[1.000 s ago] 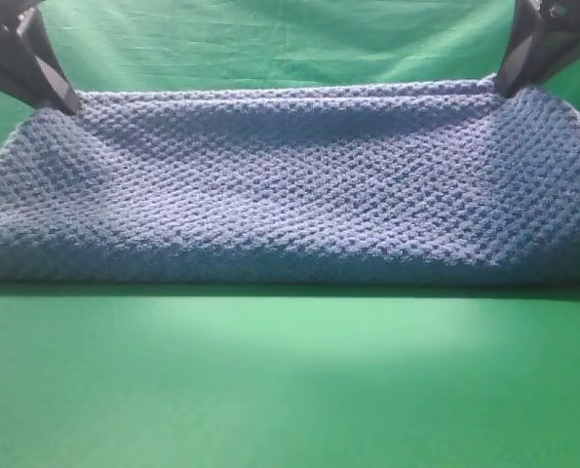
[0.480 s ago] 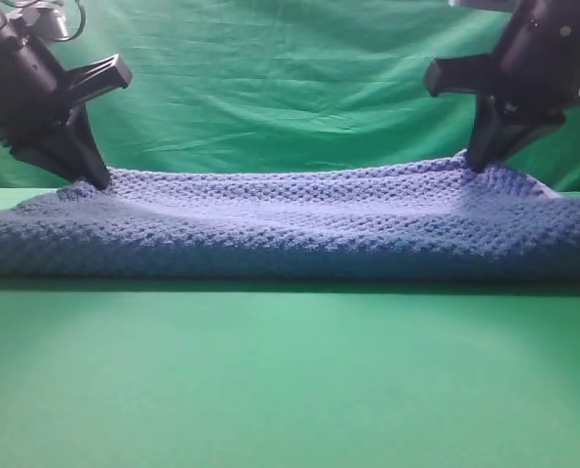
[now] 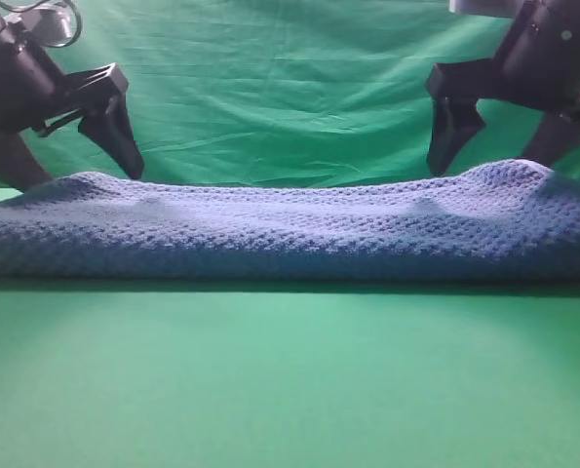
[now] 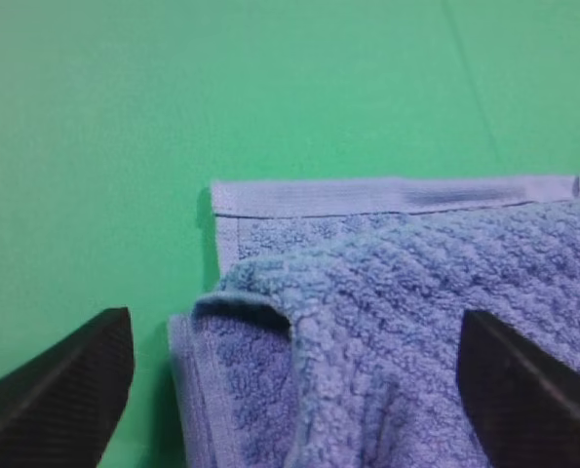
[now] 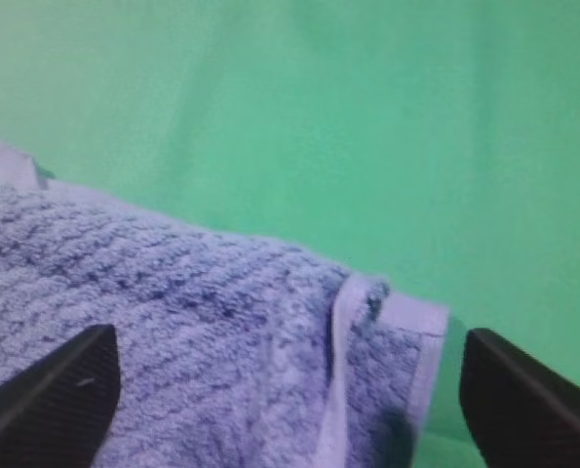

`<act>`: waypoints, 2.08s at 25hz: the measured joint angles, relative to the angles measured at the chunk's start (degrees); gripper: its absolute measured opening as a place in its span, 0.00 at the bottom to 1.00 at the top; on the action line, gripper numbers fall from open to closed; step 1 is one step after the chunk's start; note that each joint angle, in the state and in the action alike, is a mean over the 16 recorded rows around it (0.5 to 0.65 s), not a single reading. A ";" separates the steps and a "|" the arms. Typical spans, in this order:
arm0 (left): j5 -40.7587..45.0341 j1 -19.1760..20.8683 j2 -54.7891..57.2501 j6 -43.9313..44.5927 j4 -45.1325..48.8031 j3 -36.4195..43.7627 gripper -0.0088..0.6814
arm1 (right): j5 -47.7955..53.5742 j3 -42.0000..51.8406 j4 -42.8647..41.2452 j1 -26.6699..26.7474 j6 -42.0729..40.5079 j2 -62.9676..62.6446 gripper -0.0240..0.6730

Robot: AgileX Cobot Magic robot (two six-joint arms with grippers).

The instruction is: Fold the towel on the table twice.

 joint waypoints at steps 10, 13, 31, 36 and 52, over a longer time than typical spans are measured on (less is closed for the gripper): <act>4.66 0.00 -15.15 -0.18 0.47 0.00 0.56 | 21.26 -9.79 -0.17 -2.04 0.00 -11.62 0.53; 7.45 0.00 -21.16 -1.66 1.58 0.00 0.41 | 26.67 -11.98 -0.21 -2.16 -0.01 -16.01 0.36; 27.30 0.00 -53.00 -37.94 35.52 1.07 0.01 | 41.45 -12.20 0.29 -2.17 0.47 -42.41 0.03; 31.03 0.00 -61.06 -43.01 40.84 4.35 0.01 | 41.31 -7.51 1.04 -2.17 -0.23 -50.97 0.03; 33.36 0.00 -91.08 -45.80 45.29 22.25 0.01 | 34.80 15.39 5.54 -2.17 -7.28 -81.68 0.03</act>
